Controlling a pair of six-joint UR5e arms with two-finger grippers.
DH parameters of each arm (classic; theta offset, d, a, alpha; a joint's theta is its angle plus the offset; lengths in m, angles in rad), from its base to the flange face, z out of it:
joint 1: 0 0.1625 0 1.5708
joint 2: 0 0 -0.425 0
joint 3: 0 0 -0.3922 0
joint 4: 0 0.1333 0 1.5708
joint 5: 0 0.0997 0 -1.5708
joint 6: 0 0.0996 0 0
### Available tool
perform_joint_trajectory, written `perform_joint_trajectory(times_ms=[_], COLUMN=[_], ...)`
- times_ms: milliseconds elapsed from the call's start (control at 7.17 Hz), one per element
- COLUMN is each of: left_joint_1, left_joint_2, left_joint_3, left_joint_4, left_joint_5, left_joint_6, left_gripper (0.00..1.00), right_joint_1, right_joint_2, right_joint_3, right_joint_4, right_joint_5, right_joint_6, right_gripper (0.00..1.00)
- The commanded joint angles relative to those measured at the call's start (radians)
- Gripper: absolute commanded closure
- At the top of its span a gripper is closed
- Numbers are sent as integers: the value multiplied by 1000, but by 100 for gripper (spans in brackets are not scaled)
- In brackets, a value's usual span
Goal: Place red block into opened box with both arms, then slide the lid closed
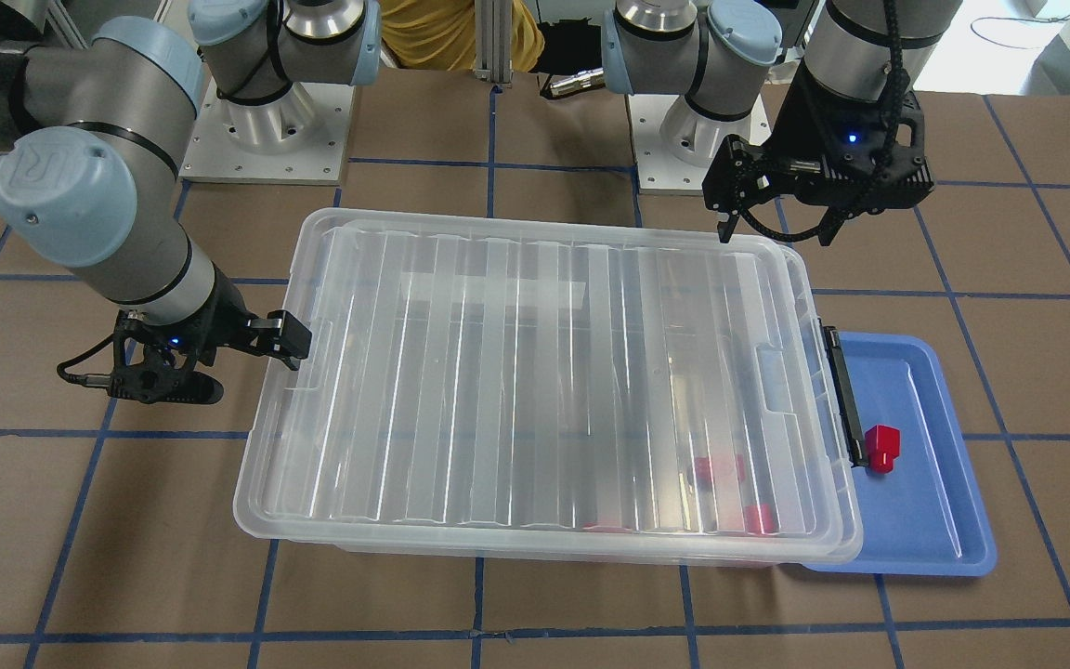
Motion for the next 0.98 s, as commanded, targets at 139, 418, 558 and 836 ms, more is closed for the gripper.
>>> perform_joint_trajectory(times_ms=[139, 418, 558, 836], left_joint_1=[2, 0, 2, 2], left_joint_2=[2, 2, 2, 2], left_joint_3=[0, 0, 0, 0], left_joint_4=[0, 0, 0, 0], left_joint_5=[0, 0, 0, 0], left_joint_6=[0, 0, 0, 0], left_gripper=[0, 0, 0, 0], right_joint_1=[-33, -48, -62, -111], right_joint_2=[5, 5, 3, 3], right_joint_3=[-5, -6, -11, -11], right_joint_4=[3, 3, 3, 7], right_joint_5=[-10, -14, -14, -14], right_joint_6=[-2, -4, -4, -7], right_gripper=[0, 0, 0, 0])
